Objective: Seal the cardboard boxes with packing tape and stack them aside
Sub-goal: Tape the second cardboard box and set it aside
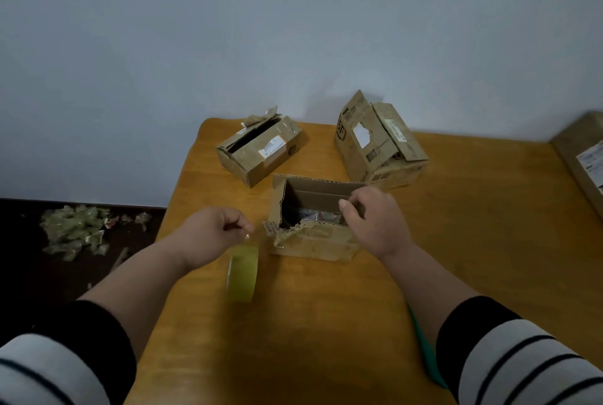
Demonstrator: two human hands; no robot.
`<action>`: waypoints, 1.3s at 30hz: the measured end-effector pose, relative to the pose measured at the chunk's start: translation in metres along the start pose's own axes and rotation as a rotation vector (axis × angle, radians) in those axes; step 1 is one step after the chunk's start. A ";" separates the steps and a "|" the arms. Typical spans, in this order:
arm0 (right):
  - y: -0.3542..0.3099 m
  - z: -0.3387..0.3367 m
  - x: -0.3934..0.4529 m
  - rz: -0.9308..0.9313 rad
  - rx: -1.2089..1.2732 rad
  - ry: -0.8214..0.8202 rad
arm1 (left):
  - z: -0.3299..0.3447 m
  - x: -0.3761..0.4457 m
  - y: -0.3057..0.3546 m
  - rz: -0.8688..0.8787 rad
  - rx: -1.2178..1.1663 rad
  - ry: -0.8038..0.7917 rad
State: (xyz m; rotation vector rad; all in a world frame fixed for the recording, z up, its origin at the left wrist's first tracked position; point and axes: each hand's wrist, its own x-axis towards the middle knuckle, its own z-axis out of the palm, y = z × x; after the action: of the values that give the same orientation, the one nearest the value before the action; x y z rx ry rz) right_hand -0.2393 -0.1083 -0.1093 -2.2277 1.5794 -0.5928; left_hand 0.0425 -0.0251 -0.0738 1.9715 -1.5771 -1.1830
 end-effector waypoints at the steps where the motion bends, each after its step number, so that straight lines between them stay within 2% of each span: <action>1: 0.000 0.000 -0.002 0.009 0.016 -0.010 | 0.003 0.001 0.001 0.006 -0.018 0.020; 5: 0.004 0.002 -0.010 0.041 0.076 -0.017 | 0.013 0.009 0.001 0.092 0.140 0.048; 10: 0.006 0.004 -0.010 0.106 0.123 0.051 | 0.022 0.016 -0.002 0.173 0.340 -0.061; 19: 0.006 0.010 -0.008 0.229 0.238 0.114 | 0.031 0.023 -0.003 0.186 0.370 -0.132; 23: 0.002 0.014 -0.008 0.270 0.381 0.041 | 0.030 0.030 0.007 0.226 0.451 -0.181; 29: 0.007 0.011 -0.004 0.284 0.466 -0.063 | 0.028 0.044 0.010 0.194 0.389 -0.242; 33: 0.008 0.009 -0.005 0.257 0.328 -0.293 | 0.032 0.053 0.003 0.145 0.331 -0.195; 39: 0.016 0.006 -0.002 0.160 0.198 -0.343 | 0.042 0.054 -0.014 0.176 0.161 -0.159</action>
State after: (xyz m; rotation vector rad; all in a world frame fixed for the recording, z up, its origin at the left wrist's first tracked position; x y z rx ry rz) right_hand -0.2491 -0.1111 -0.1226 -1.9151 1.4360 -0.2875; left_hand 0.0203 -0.0610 -0.1287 1.8243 -1.9377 -1.2006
